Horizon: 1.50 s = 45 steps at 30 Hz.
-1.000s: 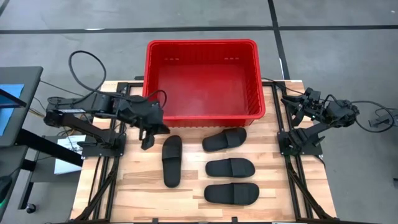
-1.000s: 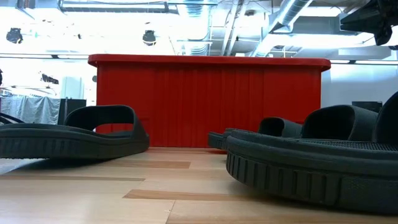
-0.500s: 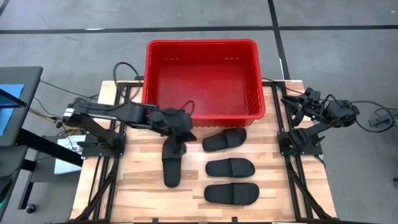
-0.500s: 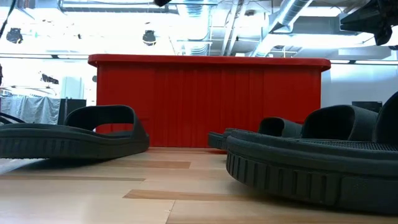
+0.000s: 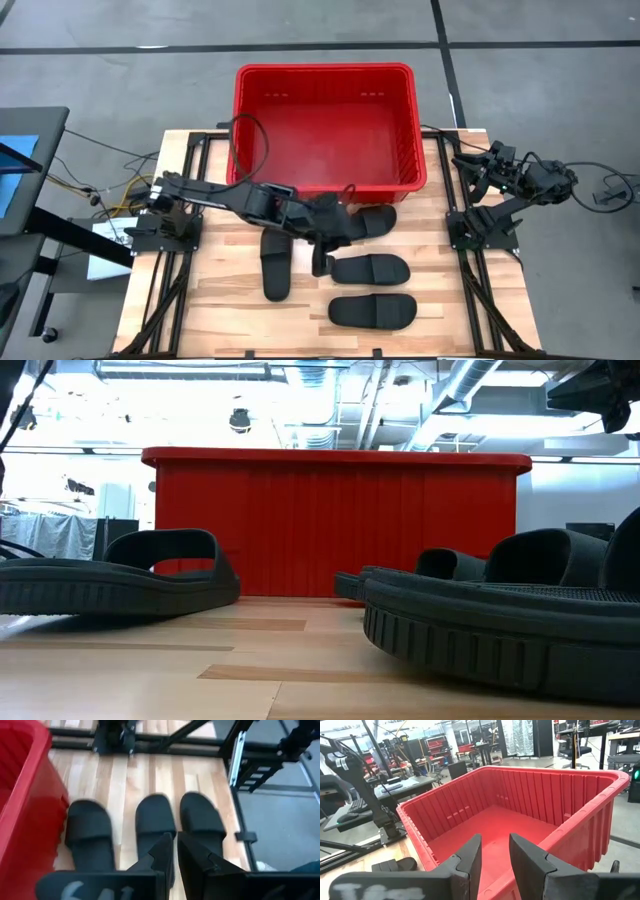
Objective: Pick and place slides into bin
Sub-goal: Put the black slide into the red bin
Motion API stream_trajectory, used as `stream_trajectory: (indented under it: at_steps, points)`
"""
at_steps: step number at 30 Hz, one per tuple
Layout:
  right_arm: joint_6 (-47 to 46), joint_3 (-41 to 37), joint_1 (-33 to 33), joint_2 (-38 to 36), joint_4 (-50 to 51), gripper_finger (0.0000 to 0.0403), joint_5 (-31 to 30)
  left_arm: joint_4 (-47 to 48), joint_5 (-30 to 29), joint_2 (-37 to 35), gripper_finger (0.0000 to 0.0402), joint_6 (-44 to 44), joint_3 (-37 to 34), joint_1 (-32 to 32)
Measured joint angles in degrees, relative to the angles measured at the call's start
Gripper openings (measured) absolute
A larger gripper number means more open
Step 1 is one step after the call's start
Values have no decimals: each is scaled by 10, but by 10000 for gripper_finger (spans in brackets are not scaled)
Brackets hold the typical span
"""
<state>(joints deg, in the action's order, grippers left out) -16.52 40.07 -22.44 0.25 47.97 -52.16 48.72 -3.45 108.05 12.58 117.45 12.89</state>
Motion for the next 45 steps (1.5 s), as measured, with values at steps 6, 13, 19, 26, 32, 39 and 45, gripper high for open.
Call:
stream_trajectory:
  at_steps: [6,13,19,26,32,39,45]
  points:
    - [0,0,0,0,0,91,0,3,0,19,20,7,32,28]
    - [0,0,0,0,0,91,0,3,-31,19,20,42,33,82]
    - [0,0,0,0,0,91,0,24,-69,19,20,77,33,131]
    - [0,0,0,0,0,91,0,81,-83,19,20,140,33,181]
    - [0,0,0,0,0,91,0,137,-107,19,20,198,33,206]
    - [0,0,0,0,0,91,0,180,-108,19,20,235,33,220]
    - [0,0,0,0,0,91,0,231,-105,19,20,257,33,229]
